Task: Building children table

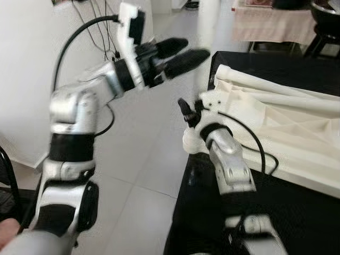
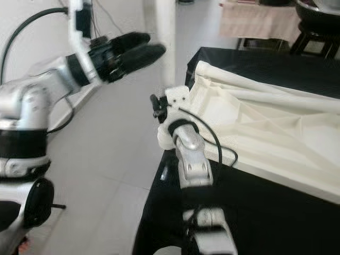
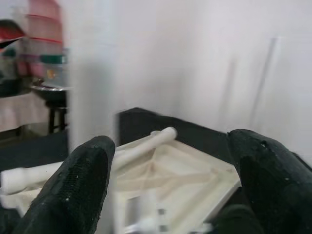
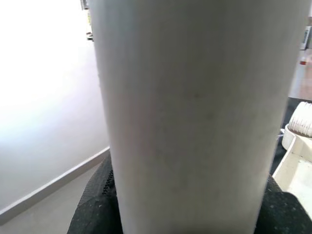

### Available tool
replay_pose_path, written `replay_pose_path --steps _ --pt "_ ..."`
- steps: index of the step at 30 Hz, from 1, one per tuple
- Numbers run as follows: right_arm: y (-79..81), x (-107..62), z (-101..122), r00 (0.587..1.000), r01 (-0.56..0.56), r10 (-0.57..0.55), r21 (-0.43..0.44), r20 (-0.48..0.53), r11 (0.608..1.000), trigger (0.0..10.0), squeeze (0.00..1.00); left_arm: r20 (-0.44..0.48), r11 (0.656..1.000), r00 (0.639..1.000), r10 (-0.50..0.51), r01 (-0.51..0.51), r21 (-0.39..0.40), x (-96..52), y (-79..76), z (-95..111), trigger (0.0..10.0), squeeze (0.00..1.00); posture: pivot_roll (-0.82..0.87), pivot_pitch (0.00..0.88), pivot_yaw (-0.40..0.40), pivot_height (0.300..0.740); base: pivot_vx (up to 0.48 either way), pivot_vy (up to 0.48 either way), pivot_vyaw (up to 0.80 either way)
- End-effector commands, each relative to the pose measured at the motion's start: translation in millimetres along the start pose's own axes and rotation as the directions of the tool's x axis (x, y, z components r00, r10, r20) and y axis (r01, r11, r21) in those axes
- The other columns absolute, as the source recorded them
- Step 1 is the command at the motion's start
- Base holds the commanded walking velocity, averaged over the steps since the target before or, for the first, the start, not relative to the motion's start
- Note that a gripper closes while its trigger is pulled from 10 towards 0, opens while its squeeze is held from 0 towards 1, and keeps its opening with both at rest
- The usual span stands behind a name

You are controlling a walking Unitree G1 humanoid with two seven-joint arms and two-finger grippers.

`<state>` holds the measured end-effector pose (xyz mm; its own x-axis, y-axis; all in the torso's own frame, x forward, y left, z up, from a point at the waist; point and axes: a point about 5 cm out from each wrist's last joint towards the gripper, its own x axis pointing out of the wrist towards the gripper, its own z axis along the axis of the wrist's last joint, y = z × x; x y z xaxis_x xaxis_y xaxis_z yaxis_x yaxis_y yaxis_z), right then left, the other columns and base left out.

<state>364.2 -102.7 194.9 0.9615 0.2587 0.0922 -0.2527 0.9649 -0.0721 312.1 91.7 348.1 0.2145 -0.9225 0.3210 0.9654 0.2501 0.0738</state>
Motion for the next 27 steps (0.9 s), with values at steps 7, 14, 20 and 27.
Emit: replay_pose_path --steps 7,14,20,27 --pt "-8.5 -18.5 -35.9 0.956 0.185 -0.168 0.047 -0.24 0.982 10.0 0.0 -0.026 0.995 0.996 0.089 -0.09 -0.035 -51.6 -17.2 -10.2 10.0 0.0 -0.03 0.077 0.028 0.74 0.0 0.0 0.0" --pt "-5.7 -11.6 -26.1 0.984 0.066 -0.038 0.153 -0.176 0.986 10.0 1.0 -0.058 0.972 0.971 0.231 -0.233 -0.042 -88.5 -30.1 -23.7 10.0 0.0 -0.01 0.067 0.018 0.74 0.0 0.0 0.0" --pt "-15.8 10.9 15.1 0.939 -0.345 0.339 0.185 0.063 0.92 10.0 1.0 -0.087 0.884 0.88 0.468 -0.468 0.023 -124.6 -50.5 -50.6 10.0 0.0 0.01 0.059 0.005 0.74 0.0 0.0 0.0" --pt "-19.2 20.4 28.3 0.825 -0.563 0.564 0.091 0.023 0.821 10.0 0.0 -0.173 0.817 0.812 0.557 -0.573 -0.058 -131.1 -82.3 -96.3 10.0 0.0 0.05 0.058 -0.009 0.74 0.0 0.0 0.0"
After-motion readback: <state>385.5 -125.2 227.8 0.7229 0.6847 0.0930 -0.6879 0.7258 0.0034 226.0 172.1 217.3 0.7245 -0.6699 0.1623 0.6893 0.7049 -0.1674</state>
